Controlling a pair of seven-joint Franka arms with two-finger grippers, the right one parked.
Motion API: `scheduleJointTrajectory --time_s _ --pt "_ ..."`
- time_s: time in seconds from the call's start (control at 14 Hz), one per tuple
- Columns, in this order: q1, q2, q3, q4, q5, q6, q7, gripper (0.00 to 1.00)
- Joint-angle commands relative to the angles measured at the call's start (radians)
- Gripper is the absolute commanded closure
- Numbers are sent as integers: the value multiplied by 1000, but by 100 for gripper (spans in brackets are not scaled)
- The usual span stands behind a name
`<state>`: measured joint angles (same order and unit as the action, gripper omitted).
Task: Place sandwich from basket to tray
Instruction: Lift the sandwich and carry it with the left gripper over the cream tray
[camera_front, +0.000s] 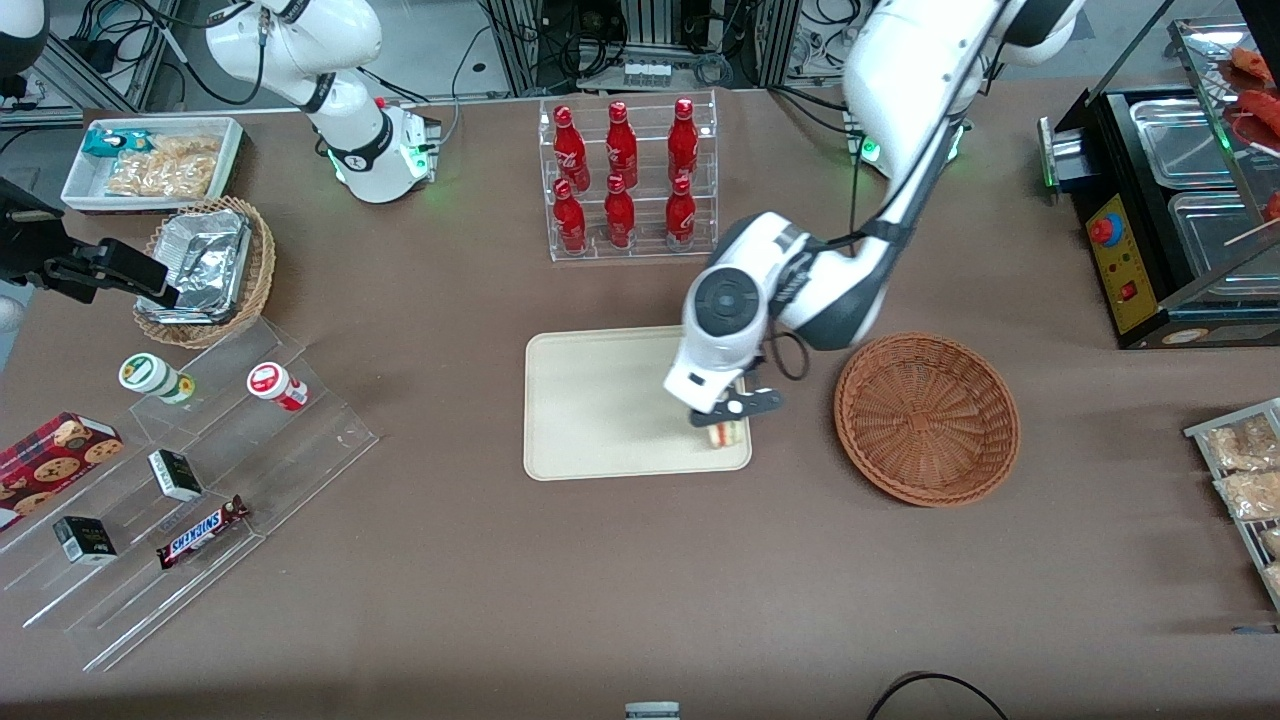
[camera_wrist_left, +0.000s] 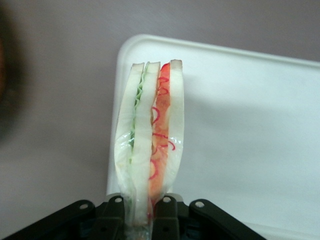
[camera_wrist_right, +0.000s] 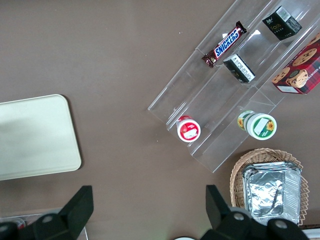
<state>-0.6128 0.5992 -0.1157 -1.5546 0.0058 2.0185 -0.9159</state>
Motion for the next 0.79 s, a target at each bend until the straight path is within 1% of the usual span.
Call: scheduleJointTrajectory --time_s 0.0,0.21,0.43,0.71 --pt "-60 76 13 85 2 49 -58 95" --pt "-85 131 10 162 -4 55 -67 96" --pt "-111 177 5 206 -3 71 -92 96" --pt "-128 211 5 219 -3 78 -104 96"
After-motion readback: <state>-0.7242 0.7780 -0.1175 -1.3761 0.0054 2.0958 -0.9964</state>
